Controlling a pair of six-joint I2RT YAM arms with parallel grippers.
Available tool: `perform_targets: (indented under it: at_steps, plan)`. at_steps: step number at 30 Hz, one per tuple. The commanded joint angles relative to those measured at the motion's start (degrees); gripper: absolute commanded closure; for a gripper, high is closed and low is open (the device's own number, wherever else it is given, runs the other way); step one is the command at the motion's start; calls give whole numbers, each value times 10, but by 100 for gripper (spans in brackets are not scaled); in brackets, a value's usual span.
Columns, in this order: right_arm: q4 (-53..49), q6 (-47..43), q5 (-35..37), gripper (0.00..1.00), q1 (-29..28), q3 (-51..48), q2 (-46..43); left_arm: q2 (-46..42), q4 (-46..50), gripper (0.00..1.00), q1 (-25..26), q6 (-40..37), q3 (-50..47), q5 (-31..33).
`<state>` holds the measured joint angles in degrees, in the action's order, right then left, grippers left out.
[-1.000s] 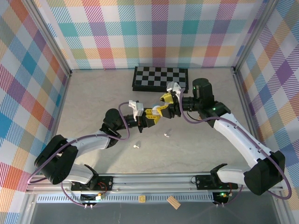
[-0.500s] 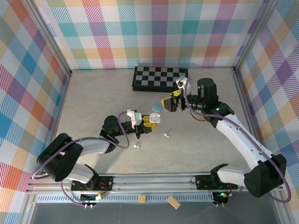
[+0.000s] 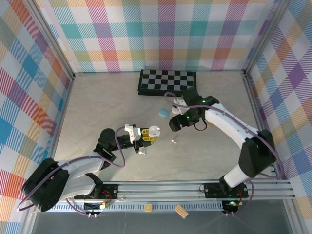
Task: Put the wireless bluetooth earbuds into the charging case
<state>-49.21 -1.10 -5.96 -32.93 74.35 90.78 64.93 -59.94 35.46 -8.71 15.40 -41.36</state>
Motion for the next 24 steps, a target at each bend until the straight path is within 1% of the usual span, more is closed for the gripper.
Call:
perform_targets:
  at_steps: [1,3,6,12,14,18,24]
  plan:
    - [-92,-69,79,22,-38,53,61,-29,29,88,-5,-22,-36,32]
    - [-122,-74,114,25,-55,85,106,-45,40,88,-5,-21,-51,42]
    - [-154,-79,144,30,-72,125,162,-65,67,88,-5,-26,-57,42]
    - [-209,-92,174,36,-99,182,247,-112,131,88,-5,-46,-61,50]
    - [-213,-96,171,40,-101,188,266,-123,147,88,-5,-53,-60,51]
    - [-226,-97,175,45,-111,202,301,-133,161,88,-5,-58,-60,54]
    - [-240,-100,174,53,-129,222,334,-126,164,88,-5,-63,-56,50]
